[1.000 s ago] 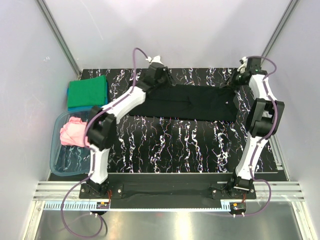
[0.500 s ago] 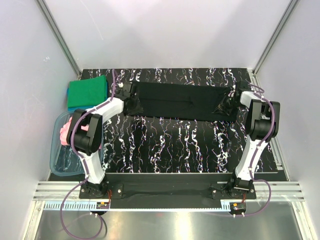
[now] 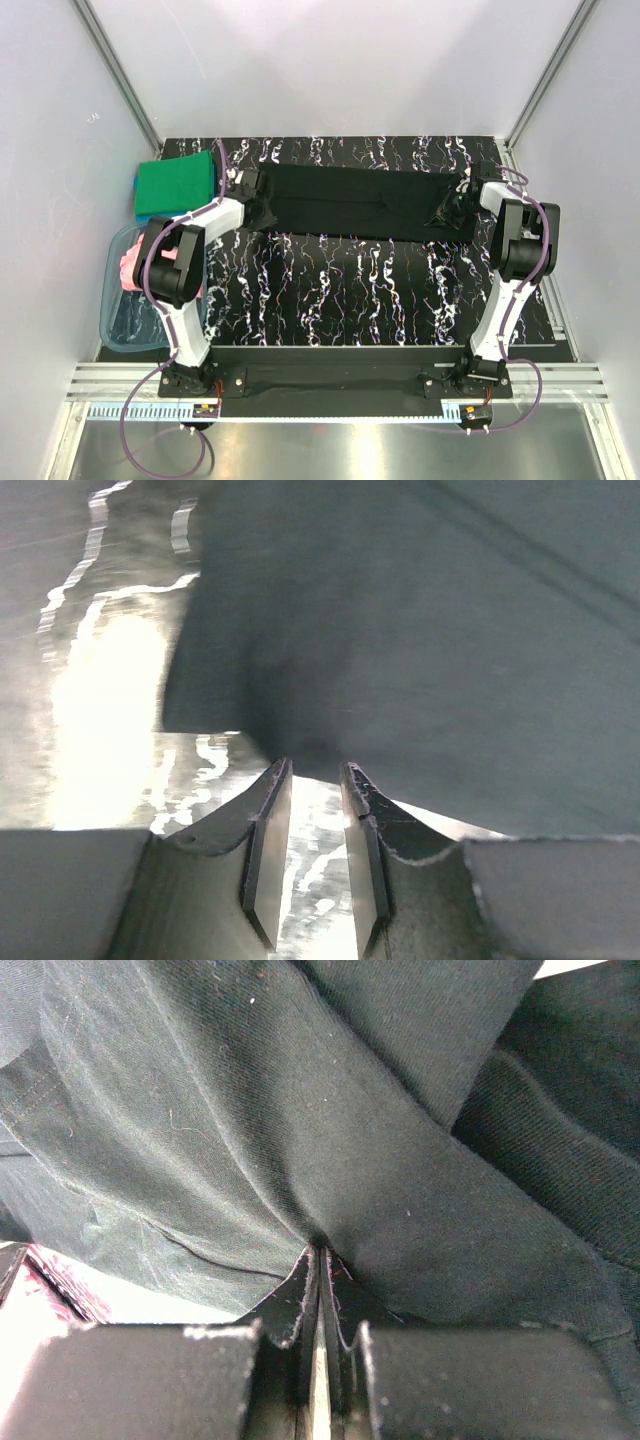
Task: Fold and stack the t-shirts
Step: Fold the tshirt
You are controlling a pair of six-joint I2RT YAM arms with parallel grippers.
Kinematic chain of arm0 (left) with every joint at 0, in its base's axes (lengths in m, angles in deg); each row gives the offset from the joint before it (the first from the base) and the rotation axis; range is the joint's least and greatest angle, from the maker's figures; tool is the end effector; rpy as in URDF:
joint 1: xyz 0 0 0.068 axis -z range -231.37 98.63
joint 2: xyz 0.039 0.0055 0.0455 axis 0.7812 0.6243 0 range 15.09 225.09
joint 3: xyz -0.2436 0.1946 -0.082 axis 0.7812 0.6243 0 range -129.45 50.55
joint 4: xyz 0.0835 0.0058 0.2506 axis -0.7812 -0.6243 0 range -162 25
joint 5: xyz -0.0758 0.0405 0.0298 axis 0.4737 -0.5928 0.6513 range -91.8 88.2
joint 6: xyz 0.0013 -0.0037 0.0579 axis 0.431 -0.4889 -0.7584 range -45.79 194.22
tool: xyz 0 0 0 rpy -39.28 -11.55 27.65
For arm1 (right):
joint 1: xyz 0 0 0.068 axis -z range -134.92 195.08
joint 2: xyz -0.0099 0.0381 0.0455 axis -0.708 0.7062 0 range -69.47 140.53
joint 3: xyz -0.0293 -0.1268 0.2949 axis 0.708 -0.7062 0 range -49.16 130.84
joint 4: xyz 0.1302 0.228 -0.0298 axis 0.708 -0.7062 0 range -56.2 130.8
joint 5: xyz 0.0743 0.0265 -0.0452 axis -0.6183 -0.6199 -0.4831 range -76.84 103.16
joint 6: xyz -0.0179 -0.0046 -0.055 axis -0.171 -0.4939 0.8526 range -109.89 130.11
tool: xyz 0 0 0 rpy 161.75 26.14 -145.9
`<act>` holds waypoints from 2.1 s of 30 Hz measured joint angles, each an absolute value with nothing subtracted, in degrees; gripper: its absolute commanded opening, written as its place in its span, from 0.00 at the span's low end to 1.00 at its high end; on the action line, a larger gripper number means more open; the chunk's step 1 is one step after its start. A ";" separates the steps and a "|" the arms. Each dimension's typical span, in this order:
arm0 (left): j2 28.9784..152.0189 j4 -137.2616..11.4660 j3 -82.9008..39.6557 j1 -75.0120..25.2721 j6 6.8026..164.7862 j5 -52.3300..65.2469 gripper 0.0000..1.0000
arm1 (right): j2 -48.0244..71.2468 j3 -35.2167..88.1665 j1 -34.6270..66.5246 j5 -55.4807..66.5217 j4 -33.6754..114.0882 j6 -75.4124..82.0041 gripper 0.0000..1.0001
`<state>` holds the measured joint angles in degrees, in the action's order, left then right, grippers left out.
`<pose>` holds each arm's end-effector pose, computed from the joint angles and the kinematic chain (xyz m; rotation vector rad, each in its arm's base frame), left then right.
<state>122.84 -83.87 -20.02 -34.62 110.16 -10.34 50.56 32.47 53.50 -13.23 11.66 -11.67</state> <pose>0.3984 -0.1134 0.2159 -0.4808 2.4960 -0.1743 0.4495 -0.0479 0.1764 0.5875 2.6638 0.6976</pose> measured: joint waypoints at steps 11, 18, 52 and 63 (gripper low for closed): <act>122.88 -84.49 -19.06 -36.87 110.99 -13.05 0.31 | 50.56 32.47 53.50 -13.23 12.33 -11.12 0.06; 122.44 -85.08 -19.06 -36.82 111.75 -13.57 0.32 | 50.54 32.47 53.50 -13.21 12.31 -11.06 0.06; 126.18 -85.10 -22.60 -37.83 110.42 -12.52 0.00 | 50.49 35.46 54.09 -9.89 10.98 -9.18 0.05; 126.18 -86.89 -22.60 -37.87 109.70 -14.34 0.00 | 50.49 35.50 54.14 -8.99 10.98 -9.18 0.05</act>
